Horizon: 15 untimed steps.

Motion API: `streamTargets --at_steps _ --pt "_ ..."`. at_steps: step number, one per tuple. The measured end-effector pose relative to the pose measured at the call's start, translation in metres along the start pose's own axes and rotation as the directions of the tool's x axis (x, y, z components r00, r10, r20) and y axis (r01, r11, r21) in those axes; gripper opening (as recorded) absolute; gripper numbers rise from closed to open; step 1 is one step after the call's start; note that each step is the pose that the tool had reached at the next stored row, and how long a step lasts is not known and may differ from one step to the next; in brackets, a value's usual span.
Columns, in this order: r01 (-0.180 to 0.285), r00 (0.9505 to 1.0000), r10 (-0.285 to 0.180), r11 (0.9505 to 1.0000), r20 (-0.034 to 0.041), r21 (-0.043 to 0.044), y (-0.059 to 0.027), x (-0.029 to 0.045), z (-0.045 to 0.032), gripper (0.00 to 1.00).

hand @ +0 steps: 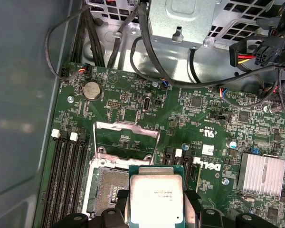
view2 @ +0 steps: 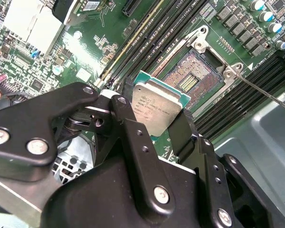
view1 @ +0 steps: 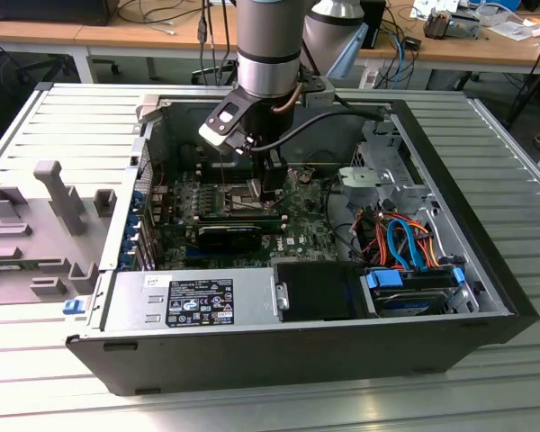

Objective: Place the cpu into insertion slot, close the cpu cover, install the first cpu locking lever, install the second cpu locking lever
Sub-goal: 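Place the cpu into insertion slot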

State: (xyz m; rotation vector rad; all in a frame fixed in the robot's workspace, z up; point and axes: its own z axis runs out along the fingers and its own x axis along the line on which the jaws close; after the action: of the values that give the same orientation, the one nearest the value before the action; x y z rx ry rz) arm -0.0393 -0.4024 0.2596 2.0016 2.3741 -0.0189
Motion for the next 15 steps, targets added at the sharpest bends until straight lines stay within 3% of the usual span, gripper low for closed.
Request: streamTargets --at_steps 15 --pt "-0.018 0.9998 0.018 0.9998 0.0003 0.0006 0.0 0.0 0.0001 0.54"
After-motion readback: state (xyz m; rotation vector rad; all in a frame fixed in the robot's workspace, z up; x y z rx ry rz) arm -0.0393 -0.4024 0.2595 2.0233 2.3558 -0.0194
